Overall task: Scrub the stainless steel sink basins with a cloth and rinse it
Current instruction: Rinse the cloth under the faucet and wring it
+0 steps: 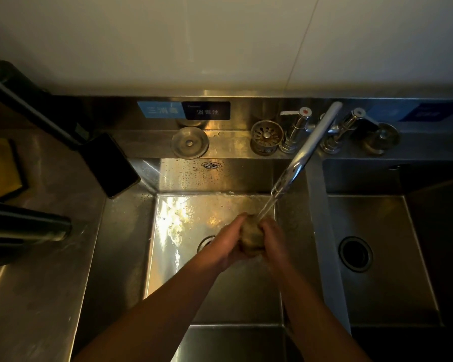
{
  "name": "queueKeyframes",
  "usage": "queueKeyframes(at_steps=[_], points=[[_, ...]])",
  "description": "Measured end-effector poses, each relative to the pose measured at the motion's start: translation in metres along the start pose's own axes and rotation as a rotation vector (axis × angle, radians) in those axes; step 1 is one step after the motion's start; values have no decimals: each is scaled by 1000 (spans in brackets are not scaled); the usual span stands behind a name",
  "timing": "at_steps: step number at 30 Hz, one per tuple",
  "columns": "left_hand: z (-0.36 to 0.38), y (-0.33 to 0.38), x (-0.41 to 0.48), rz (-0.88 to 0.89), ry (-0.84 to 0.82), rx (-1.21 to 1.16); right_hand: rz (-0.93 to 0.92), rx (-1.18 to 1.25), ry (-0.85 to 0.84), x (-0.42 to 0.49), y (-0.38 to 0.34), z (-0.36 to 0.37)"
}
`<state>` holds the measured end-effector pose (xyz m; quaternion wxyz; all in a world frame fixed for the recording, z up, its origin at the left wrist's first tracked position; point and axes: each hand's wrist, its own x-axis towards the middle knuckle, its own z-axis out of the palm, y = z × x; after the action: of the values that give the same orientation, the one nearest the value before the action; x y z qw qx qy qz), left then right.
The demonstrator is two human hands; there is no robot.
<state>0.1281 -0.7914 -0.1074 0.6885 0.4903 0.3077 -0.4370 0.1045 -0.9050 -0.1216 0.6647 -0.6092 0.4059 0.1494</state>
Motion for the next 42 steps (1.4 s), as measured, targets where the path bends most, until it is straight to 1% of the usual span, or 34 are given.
queueKeyframes(at_steps=[2,4,7,9,10,11,12,13,14,15,16,17,18,21,22,23,24,26,27,28,31,33,35,37,39,42], points=[[8,-1,-2,106,82,127,-148,-162,-1,-2,4,0],[14,-3,-2,210,126,227,-230,-205,-4,-9,6,2],[22,-5,-7,309,165,280,-240,-147,-8,-17,2,5],[26,-7,-10,338,177,241,-228,-150,-1,-14,1,6],[27,-9,-10,347,186,226,-256,-174,-7,-10,6,5],[27,-10,-11,364,211,232,-306,-294,-9,-12,7,7],[26,-12,-10,400,239,266,-333,-361,11,-14,7,11],[25,-14,-10,438,268,308,-347,-503,79,-12,12,11],[24,-16,-9,462,282,336,-335,-518,116,-15,12,12],[24,-16,-9,472,291,356,-420,-599,130,-12,19,13],[24,-18,-9,466,288,378,-465,-613,128,-8,26,14],[23,-18,-10,460,287,394,-421,-622,101,-9,23,13],[22,-20,-11,451,288,397,-370,-585,78,-10,26,14],[21,-24,-17,432,321,286,-311,-578,68,-17,25,17],[20,-26,-18,423,326,297,-317,-494,68,-21,25,19],[20,-27,-20,416,333,322,-390,-495,78,-27,23,17],[19,-29,-22,386,343,368,-417,-476,135,-31,21,15],[15,-28,-26,297,367,464,-265,-436,7,-38,22,6],[11,-27,-28,251,366,486,-263,-467,2,-40,20,-1],[7,-25,-33,198,356,486,-265,-434,34,-45,14,-10],[-5,-15,-43,107,337,379,-359,-336,171,-45,-8,-45],[-7,-7,-49,116,294,319,-419,-258,205,-50,-36,-67],[-4,1,-59,141,255,307,-509,-260,252,-52,-70,-86],[-2,8,-65,174,266,314,-561,-212,333,-43,-103,-103],[1,13,-71,216,283,292,-557,-157,383,-28,-129,-118],[2,17,-78,250,288,247,-553,-159,343,-5,-155,-133]])
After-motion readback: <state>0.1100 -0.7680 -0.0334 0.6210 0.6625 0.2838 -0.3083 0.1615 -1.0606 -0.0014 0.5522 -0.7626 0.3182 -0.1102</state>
